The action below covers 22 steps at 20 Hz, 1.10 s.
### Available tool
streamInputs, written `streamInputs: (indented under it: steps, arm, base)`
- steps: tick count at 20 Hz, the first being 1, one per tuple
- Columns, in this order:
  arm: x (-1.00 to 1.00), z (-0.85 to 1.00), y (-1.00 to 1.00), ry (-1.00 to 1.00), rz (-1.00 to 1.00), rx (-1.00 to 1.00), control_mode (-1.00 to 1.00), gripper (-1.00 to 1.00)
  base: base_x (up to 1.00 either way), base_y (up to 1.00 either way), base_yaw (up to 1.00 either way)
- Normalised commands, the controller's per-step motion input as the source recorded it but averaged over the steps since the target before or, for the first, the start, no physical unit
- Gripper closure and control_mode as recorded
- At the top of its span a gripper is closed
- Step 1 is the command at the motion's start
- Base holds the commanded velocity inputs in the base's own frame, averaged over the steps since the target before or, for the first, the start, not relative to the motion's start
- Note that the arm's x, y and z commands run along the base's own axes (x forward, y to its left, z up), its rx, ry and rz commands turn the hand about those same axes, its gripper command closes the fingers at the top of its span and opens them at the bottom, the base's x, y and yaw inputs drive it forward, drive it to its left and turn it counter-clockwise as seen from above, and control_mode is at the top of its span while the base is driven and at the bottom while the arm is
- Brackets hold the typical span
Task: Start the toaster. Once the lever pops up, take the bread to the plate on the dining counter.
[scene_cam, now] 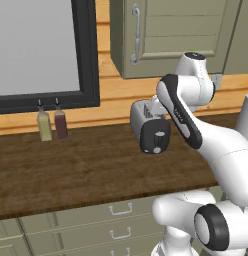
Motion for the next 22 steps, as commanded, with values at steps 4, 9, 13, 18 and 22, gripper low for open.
streamInputs:
  steps: [4,9,13,18,22]
  arm:
    - [0.0,-0.1,0.0,0.01,0.0,0.0,-1.0,-1.0]
    - [0.02,-0.32,0.0,0.0,0.0,0.0,-1.0,-1.0]
    - [0.03,-0.12,-0.04,0.03,0.0,0.0,-1.0,-1.0]
    - [0.11,-0.29,-0.28,0.0,-0.03,0.0,-1.0,-1.0]
    - [0.31,-0.28,-0.36,0.05,-0.08,0.0,-1.0,-1.0]
  base:
    - [0.0,0.0,0.0]
    - [0.0,0.0,0.0]
    - [0.0,0.0,0.0]
    - [0.0,0.0,0.0]
    - [0.0,0.0,0.0]
